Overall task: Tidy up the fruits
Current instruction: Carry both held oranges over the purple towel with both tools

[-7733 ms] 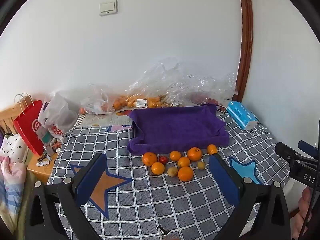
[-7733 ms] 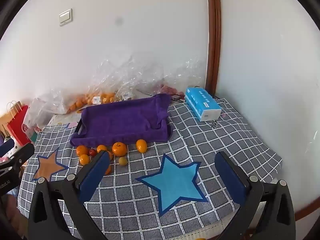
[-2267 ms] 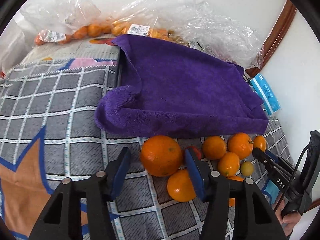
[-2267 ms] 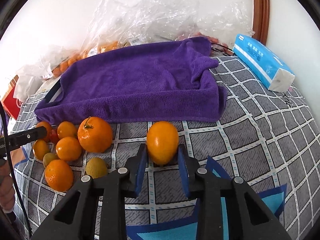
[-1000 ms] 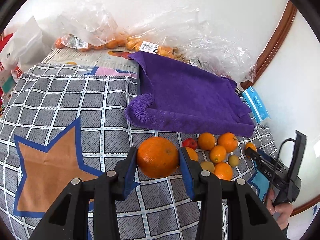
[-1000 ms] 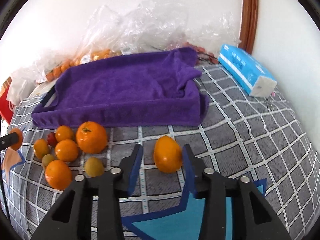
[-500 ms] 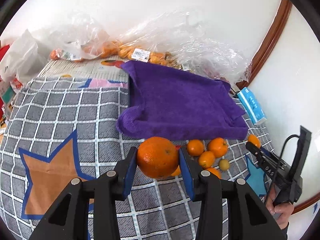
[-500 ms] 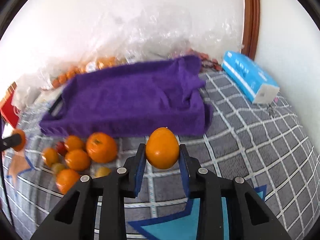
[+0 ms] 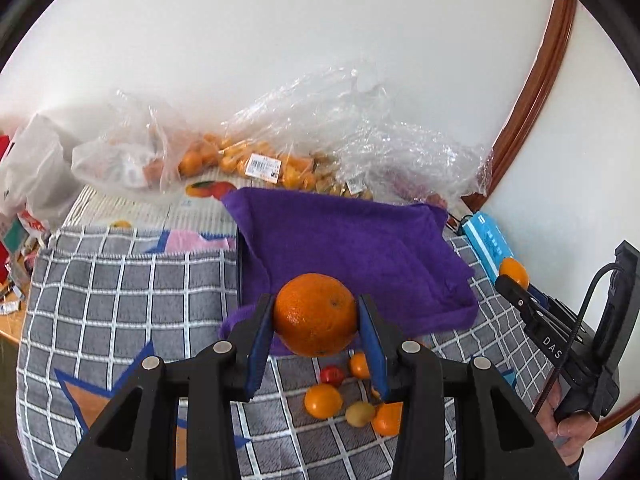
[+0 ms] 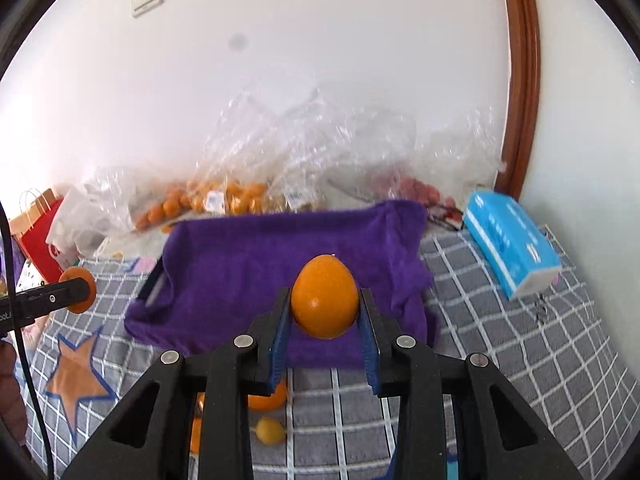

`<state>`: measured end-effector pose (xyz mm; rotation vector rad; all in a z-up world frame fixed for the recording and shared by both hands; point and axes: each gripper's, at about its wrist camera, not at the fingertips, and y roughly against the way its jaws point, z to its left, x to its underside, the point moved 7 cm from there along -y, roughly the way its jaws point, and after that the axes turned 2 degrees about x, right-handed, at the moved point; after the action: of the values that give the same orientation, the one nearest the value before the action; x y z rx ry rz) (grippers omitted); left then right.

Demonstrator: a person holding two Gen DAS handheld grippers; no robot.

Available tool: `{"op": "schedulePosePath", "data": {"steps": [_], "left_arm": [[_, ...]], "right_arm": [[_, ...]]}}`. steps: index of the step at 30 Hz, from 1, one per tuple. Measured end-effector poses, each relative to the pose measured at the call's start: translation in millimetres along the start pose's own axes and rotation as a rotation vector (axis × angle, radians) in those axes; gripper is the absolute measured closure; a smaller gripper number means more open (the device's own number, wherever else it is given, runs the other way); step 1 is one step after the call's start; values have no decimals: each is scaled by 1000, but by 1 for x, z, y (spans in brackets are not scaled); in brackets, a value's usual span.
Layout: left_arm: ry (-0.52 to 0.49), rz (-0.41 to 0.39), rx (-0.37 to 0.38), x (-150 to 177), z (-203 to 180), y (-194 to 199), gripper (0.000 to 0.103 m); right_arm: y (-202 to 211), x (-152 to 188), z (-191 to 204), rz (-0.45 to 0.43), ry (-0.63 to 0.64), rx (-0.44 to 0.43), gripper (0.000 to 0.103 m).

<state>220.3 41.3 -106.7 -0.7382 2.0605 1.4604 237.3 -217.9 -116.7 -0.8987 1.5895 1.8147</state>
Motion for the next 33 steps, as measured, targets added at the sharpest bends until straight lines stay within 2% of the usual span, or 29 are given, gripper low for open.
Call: {"op": "schedulePosePath", "data": {"steps": [13,33], "left_arm": [[-2,6,-8,-41,7,-31,64],[-29,82,-1,-63,8,-104,64]], "right_arm": [[-37,-39,2,-10,-17,6,71],[-106,-43,-16,45,-33,50,71]]}}
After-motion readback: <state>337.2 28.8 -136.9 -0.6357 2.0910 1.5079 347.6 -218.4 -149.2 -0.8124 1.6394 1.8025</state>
